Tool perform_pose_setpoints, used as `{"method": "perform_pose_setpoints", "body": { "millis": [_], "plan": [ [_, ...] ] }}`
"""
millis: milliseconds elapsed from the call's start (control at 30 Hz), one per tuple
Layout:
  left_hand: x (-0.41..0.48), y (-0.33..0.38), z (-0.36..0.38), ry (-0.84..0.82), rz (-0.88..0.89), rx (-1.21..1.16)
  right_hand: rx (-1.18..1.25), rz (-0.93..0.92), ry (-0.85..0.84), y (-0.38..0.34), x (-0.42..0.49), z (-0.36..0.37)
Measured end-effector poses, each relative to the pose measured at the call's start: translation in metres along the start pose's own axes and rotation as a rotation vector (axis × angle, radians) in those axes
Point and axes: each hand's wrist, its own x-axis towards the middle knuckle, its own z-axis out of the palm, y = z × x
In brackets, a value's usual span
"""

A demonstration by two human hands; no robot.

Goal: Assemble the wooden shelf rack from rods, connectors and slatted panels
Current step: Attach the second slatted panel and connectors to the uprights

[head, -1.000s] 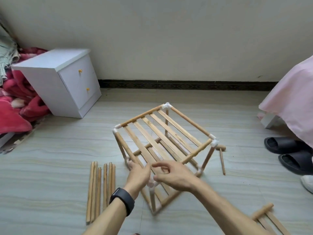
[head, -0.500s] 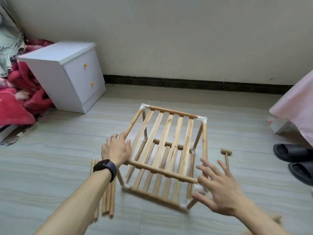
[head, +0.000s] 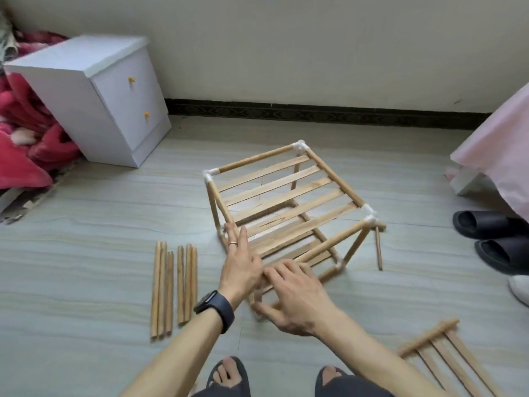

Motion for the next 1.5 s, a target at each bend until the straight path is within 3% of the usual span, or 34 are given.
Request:
{"method": "perform_pose_setpoints", "body": {
  "millis": [100, 200, 300, 400, 500, 633, 767, 967, 1100, 1367, 1500],
  "plan": [
    [0.013, -0.019, -0.023, -0.096, 0.032, -0.087, -0.079, 0.046, 0.044, 0.036, -0.002, -0.011],
    [0.024, -0.023, -0.031, -0.011, -0.027, -0.073, -0.156, 0.164, -0.062, 0.067, 0.003, -0.021],
    [0.025, -0.023, -0.021, 0.137, -0.286, -0.137, -0.161, 0.155, 0.038, 0.056, 0.005, -0.015],
    [0.022, -0.032, -0.018, 0.134, -0.465, -0.220, -0.124, 0.176, 0.110, 0.032, -0.002, -0.003],
    [0.015, -0.039, -0.029, 0.088, -0.432, -0.229, -0.011, 0.207, 0.121, 0.021, -0.005, 0.003],
    [0.011, -0.042, -0.032, 0.018, -0.440, -0.402, 0.403, 0.314, 0.114, 0.031, 0.019, -0.008],
    [0.013, -0.040, -0.030, 0.021, -0.487, -0.580, 0.086, 0.401, -0.077, 0.049, 0.048, -0.011],
    [0.003, -0.050, -0.023, 0.101, -0.392, -0.624, 0.090, 0.456, -0.102, 0.054, 0.053, 0.004],
    [0.004, -0.049, -0.028, 0.026, -0.428, -0.643, 0.158, 0.416, -0.059, 0.061, 0.060, 0.002],
    [0.012, -0.051, -0.036, -0.034, -0.385, -0.381, 0.155, 0.324, -0.011, 0.067, 0.071, -0.004],
    [0.014, -0.056, -0.033, -0.053, -0.258, -0.284, 0.153, 0.310, -0.031, 0.069, 0.066, -0.006]
  ]
}}
